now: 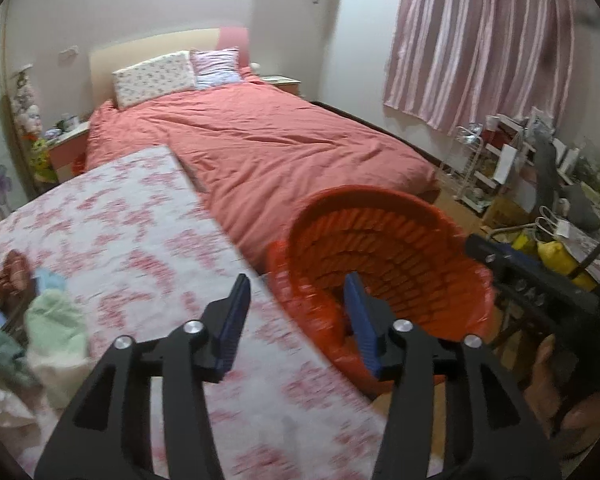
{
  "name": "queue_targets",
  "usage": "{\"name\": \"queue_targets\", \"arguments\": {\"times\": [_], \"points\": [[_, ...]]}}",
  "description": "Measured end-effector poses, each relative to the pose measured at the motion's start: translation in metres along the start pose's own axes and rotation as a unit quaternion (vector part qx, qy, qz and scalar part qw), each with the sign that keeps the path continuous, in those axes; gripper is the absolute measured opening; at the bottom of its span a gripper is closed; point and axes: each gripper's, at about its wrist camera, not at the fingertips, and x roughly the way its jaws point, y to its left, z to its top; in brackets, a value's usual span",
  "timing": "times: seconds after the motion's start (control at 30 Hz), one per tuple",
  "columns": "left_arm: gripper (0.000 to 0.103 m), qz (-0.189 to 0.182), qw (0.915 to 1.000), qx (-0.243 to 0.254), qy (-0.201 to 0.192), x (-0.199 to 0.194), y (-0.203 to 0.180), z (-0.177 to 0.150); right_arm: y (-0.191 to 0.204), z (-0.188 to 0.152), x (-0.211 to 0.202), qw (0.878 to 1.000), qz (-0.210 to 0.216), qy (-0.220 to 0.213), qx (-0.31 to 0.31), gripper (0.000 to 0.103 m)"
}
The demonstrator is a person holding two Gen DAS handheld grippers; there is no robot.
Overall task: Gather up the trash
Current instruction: 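Drop the paper cup and blue snack bag into the orange basket with both grippers, then grasp the mint-green sock with the right gripper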
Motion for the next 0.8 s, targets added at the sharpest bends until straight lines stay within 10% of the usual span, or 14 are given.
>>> {"name": "queue_targets", "arguments": {"times": [0.8], "points": [[0.068, 0.207, 0.9683, -0.137, -0.029, -0.139, 0.201, -0.099, 0.176, -0.052, -0.034, 0.980, 0.116, 0.034, -0.159, 0.055]]}}
